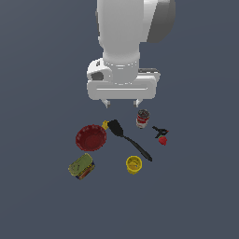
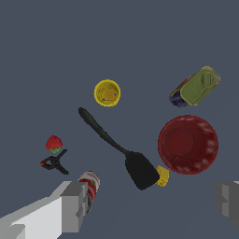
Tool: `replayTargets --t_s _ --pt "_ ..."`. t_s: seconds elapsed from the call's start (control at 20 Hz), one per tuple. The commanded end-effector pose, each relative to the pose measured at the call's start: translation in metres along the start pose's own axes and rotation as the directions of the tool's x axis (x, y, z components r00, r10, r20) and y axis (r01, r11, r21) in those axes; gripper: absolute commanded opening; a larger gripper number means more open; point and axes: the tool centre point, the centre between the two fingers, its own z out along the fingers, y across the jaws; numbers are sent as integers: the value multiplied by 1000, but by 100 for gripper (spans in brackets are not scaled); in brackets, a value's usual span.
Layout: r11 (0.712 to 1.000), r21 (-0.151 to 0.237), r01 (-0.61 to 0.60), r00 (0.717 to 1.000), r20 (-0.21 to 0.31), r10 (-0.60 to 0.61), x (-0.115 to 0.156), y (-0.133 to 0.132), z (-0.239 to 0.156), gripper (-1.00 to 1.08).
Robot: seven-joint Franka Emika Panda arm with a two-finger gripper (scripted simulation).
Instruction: Pick up a designated object from a clutter of objects.
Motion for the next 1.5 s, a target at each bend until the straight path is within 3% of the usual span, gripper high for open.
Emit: replayTargets --t_s 0.0,0.45,0.75,1.45 --pt "1000 0 0 1000 0 0 0 0 0 100" --pt "1000 2 13 999 -45 -13 13 -7 -13 100" --pt "1000 2 8 999 -44 -8 12 -8 -12 100" --pt "993 0 -116 993 -34 116 -6 -34 30 100"
